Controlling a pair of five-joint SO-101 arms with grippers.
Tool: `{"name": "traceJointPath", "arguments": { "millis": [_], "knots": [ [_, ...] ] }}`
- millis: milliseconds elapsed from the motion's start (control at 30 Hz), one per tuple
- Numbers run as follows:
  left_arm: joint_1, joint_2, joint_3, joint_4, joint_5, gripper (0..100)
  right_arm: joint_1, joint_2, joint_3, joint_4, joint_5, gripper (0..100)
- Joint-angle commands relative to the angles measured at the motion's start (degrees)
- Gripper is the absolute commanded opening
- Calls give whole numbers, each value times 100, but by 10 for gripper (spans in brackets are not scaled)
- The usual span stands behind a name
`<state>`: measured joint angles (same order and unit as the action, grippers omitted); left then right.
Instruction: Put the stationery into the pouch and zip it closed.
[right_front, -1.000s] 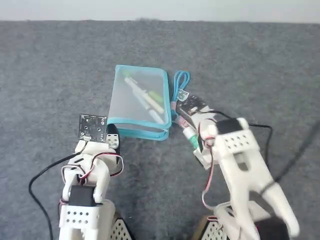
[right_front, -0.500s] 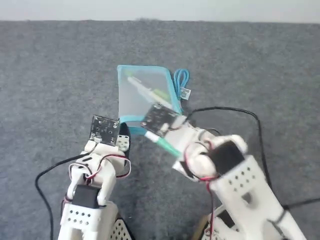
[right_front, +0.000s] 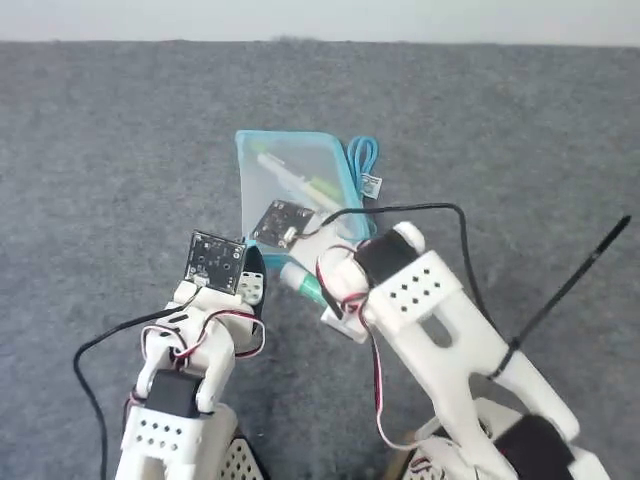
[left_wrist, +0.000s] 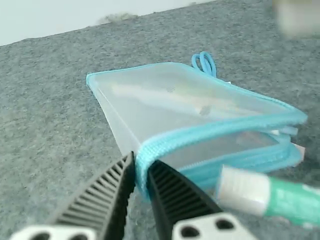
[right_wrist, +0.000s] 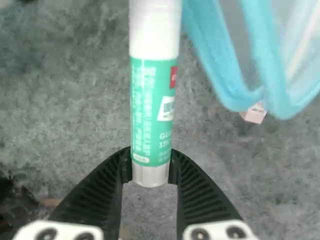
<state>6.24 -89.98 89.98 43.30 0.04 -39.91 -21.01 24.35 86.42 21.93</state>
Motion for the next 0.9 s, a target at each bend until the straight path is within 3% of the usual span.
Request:
{"name": "traceJointPath", "arguments": {
  "millis": [0,433,867],
  "knots": [
    [62,-97,-145,-44,-53,12,268,145,-677,-92,-167,7],
    [88,-97,-145,-53,-176,12,374,2070,-2831,629,-835,7],
    [1178,-105,-180,149,-659,12,505,3398,-5029,1402,-1222,9]
  ]
}}
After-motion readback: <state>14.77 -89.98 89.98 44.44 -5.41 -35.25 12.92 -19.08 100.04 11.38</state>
